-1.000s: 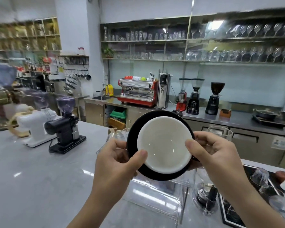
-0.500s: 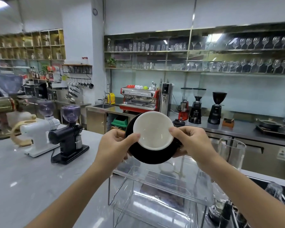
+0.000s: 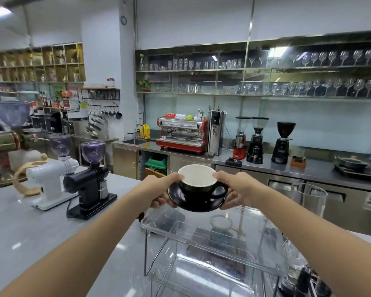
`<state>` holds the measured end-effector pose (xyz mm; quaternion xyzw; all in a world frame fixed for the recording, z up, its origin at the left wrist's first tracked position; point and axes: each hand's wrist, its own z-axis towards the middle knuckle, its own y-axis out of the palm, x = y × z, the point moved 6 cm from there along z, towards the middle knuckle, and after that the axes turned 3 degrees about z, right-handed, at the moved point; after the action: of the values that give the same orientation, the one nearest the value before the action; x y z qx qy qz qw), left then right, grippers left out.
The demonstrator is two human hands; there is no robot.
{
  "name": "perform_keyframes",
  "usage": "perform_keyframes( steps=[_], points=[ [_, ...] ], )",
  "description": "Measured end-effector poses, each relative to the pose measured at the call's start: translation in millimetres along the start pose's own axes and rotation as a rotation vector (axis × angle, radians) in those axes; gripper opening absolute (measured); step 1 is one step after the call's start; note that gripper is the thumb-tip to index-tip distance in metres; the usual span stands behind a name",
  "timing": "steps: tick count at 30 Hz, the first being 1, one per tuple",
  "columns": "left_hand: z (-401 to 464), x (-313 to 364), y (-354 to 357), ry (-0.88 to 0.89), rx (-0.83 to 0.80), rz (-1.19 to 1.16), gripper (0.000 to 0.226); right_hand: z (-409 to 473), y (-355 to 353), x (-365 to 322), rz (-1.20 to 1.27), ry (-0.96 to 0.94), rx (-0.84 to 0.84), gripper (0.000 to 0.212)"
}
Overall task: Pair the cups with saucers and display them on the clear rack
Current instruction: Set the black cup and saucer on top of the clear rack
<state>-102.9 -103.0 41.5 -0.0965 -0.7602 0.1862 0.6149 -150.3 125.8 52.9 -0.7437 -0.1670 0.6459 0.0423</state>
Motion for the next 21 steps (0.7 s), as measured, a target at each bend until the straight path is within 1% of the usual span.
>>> perform_keyframes(
  steps=[4,12,17,21],
  points=[
    [12.7,-3.8,4.5,-0.057,-0.060,0.113,0.059,7.7,1.9,9.7,-0.005,0.094,-0.022,0.053],
    [30.3,-10.0,5.8,-0.112,-0.051,0.235,0.057,21.6,9.1,25.7,-0.023,0.197,-0.059,0.047],
    [38.5,-14.8,9.3,-0.132,-0.039,0.269,0.059,25.9,12.1,32.4,-0.016,0.229,-0.079,0.037],
    [38.5,-16.1,12.9,-0.119,-0.039,0.278,0.053,30.9,12.5,37.7,-0.038,0.229,-0.091,0.048]
  ],
)
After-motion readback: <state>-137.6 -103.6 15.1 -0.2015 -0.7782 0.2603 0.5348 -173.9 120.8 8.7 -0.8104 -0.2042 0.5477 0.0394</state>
